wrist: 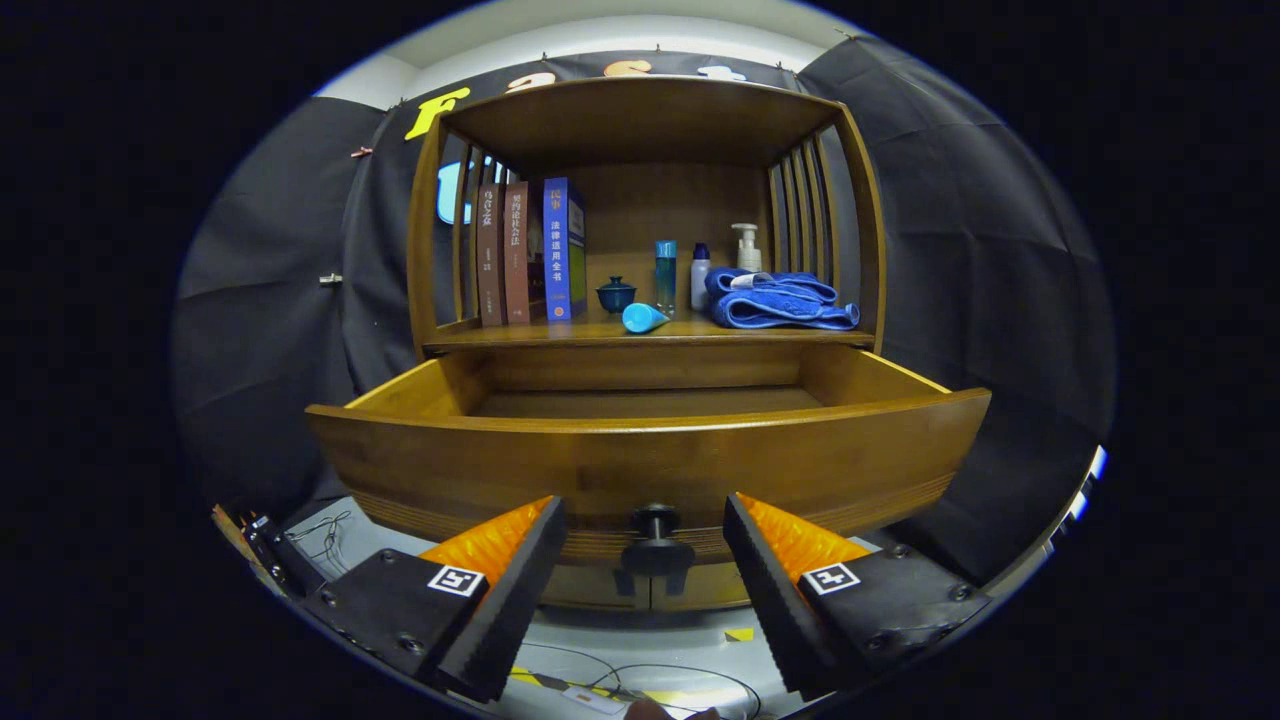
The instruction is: Pull open the drawer, take out the items inside it, and place them on the countertop above the cabinet.
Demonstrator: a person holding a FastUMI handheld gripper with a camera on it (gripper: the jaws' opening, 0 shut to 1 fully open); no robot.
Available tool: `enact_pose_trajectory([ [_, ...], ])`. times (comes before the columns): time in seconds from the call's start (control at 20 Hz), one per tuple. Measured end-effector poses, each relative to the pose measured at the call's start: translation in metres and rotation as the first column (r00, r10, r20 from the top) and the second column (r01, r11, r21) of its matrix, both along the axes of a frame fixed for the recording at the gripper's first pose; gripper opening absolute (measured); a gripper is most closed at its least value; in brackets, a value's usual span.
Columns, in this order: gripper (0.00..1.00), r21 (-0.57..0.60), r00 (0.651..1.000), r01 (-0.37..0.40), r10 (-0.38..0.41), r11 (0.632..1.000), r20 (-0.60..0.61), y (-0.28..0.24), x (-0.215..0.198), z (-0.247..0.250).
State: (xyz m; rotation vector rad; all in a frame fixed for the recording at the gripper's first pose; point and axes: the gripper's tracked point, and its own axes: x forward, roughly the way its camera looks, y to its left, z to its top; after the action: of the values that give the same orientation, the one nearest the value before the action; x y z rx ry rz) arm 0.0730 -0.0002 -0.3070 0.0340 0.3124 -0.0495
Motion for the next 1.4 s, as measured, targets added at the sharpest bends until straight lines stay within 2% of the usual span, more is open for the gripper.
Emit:
enact_pose_trajectory([
  [0.1, 1.00, -0.019, 1.000, 0.016, -0.016, 1.000, 0.003, -0.003, 0.007, -0.003],
  [0.3, 0.99, -0.013, 1.000, -0.003, 0.004, 1.000, 0.022, 0.006, 0.005, -0.006],
  [0.55, 0.98, 0.020, 1.000, 0.013, -0.014, 1.000, 0.014, 0.008, 0.014, -0.001],
  [0.95, 0.98, 0.002, 1.000, 0.011, -0.011, 1.000, 0.020, 0.004, 0.076, -0.002],
  [1.4, 0.98, -0.004, 1.000, 0.015, -0.015, 1.000, 0.023, 0.005, 0.127, -0.007],
])
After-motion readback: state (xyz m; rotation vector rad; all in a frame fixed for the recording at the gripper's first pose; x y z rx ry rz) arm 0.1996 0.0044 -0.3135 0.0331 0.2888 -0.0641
